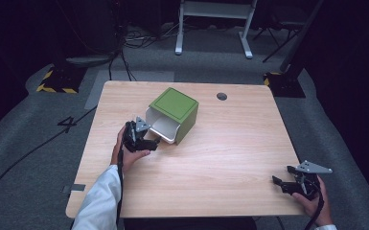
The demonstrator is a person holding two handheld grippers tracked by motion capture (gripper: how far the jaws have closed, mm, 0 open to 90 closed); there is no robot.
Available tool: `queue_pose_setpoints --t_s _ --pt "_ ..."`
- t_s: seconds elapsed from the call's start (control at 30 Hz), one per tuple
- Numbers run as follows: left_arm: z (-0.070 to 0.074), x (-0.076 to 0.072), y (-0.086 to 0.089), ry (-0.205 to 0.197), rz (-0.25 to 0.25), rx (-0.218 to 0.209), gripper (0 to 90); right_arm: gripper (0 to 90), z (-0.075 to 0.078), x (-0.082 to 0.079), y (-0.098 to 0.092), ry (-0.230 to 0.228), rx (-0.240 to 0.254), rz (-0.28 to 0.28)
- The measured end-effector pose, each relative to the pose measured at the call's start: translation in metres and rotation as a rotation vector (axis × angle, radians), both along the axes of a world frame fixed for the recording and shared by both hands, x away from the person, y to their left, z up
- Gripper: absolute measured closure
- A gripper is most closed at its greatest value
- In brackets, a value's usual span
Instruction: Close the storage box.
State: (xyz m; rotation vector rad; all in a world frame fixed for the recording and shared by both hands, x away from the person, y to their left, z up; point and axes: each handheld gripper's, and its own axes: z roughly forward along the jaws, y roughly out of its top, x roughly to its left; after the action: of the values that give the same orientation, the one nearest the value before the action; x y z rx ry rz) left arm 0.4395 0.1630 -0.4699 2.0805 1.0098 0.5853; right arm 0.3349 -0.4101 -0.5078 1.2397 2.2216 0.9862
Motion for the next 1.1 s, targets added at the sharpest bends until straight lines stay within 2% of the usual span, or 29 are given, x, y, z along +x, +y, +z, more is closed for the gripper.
queue_pose_setpoints --t_s 0.07,0.53,0.77,1.1 --pt "-0.001 0.001 -0.002 -0.011 0.001 0.004 16.6 16.3 0.0 0.0 0.0 0.0 0.0 0.0" --pt "0.0 0.013 -0.012 -0.009 0.007 0.005 16.3 16.3 0.0 0.0 0.0 0.0 0.0 0.0" --pt "0.001 0.013 -0.011 -0.012 0.008 -0.005 17.2 16.3 0.0 0.0 0.0 0.0 0.0 0.0" --pt "0.005 0.011 -0.007 -0.013 -0.004 0.005 17.1 16.3 0.0 0.0 0.0 0.0 0.0 0.0"
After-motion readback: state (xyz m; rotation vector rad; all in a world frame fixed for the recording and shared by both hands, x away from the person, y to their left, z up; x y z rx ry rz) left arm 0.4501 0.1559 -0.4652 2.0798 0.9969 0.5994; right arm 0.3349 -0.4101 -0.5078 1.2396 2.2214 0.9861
